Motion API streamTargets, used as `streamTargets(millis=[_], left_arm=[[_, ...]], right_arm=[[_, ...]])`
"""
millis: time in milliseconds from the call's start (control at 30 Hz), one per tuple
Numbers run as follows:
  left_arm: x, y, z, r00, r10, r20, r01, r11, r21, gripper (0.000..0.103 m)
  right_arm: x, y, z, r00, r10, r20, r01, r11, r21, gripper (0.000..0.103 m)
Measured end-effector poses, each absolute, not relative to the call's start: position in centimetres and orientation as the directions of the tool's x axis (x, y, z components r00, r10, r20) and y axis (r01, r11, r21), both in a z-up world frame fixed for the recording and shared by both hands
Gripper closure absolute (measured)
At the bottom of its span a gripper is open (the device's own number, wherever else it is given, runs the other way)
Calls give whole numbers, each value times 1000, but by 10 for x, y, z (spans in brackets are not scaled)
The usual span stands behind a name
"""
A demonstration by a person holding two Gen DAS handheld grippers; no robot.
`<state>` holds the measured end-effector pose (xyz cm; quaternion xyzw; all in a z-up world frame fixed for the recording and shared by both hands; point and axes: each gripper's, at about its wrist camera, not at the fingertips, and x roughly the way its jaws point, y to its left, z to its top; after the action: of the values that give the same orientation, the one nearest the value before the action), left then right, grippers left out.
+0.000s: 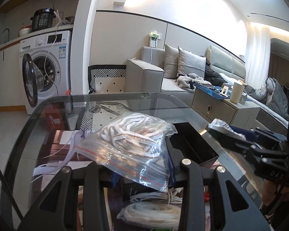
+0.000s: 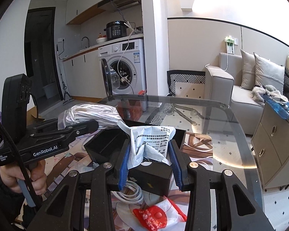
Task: Organize soft objects
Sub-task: 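Lift the cable bag with the left gripper while the right carries the packet over the black box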
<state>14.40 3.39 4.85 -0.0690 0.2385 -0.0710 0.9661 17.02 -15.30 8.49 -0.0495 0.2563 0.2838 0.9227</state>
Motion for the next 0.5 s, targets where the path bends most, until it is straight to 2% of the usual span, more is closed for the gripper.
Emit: streamTargets(millis=[500], left_arm=[[175, 25, 33, 855, -154, -495, 97, 985, -139, 65]], right_arm=[[211, -140, 61, 678, 486, -552, -543, 837, 70, 65]])
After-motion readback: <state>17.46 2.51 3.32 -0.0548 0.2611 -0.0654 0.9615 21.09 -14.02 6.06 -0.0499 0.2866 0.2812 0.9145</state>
